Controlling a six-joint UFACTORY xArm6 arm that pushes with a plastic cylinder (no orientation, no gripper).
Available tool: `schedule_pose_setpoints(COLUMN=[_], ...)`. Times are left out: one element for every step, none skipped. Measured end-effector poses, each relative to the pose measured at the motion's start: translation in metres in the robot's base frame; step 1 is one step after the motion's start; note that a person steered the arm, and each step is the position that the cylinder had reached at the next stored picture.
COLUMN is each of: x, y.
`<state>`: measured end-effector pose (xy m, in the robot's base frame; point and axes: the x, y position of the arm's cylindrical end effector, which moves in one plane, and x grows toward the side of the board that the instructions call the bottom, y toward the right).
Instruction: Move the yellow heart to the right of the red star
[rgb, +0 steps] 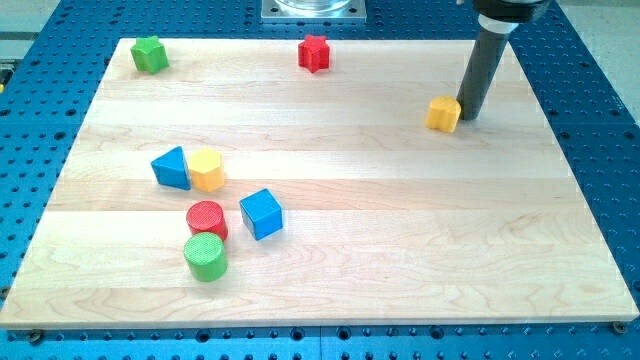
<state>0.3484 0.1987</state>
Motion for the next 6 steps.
schedule_pose_setpoints(x=[0.041, 0.036, -0.007, -0.032, 0.001, -0.026], y=[0.001, -0.035, -0.039, -0.045, -0.064, -0.086])
